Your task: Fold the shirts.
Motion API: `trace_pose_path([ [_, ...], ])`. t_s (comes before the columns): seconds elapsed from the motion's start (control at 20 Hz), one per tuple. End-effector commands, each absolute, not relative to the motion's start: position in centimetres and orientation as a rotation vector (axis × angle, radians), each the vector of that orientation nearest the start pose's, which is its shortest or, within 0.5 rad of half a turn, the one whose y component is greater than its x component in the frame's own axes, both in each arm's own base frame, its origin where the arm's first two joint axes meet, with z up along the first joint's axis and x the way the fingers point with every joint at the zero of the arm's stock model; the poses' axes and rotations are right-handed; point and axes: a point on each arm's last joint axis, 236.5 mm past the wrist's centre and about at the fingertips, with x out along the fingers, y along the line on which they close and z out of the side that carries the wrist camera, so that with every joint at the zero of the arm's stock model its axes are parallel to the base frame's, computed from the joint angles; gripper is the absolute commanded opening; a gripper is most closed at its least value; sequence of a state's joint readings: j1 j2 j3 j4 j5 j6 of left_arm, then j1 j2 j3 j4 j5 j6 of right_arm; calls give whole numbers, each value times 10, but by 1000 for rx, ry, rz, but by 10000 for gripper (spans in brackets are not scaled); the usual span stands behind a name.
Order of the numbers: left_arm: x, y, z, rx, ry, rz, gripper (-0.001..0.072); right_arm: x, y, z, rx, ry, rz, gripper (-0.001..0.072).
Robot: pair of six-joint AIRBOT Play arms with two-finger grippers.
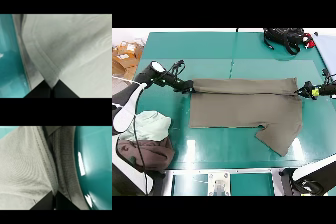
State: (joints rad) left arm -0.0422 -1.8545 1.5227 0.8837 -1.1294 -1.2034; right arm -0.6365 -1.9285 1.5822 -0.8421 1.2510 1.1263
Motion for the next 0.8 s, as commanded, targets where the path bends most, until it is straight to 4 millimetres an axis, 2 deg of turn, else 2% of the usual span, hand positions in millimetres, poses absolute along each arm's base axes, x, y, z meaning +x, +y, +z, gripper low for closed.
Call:
trace_pose_path([
  [0.0, 466, -166, -68, -407, 1350, -611, 28, 464, -158, -82, 787, 1175, 130, 143],
  [0.05, 458, -168, -67, -419, 1383, -621, 221, 463, -158, -79, 799, 1181, 131, 284],
  [0.1, 449, -169, -66, -436, 1425, -628, 565, 460, -159, -74, 807, 1192, 133, 313],
  [0.15, 440, -169, -64, -450, 1467, -636, 630, 455, -164, -69, 818, 1208, 119, 313],
  [0.25, 420, -161, -55, -482, 1566, -650, 631, 442, -177, -59, 829, 1238, 66, 314],
  [0.35, 398, -146, -41, -547, 1688, -629, 631, 421, -190, -49, 840, 1281, 1, 310],
  [0.4, 387, -138, -33, -580, 1745, -617, 630, 408, -194, -46, 846, 1314, -28, 262],
  [0.5, 368, -128, -24, -577, 1814, -592, 629, 381, -196, -38, 831, 1367, -57, 74],
  [0.55, 359, -125, -23, -546, 1823, -570, 576, 367, -196, -33, 813, 1381, -81, 36],
  [0.6, 348, -125, -23, -503, 1825, -552, 324, 354, -196, -28, 798, 1389, -108, 14],
  [0.65, 337, -127, -24, -463, 1818, -550, 130, 340, -196, -23, 784, 1384, -141, 14],
  [0.7, 322, -131, -26, -434, 1817, -535, 24, 328, -197, -19, 776, 1369, -185, 14],
  [0.75, 308, -137, -27, -419, 1805, -527, 25, 313, -197, -15, 773, 1352, -237, 13],
])
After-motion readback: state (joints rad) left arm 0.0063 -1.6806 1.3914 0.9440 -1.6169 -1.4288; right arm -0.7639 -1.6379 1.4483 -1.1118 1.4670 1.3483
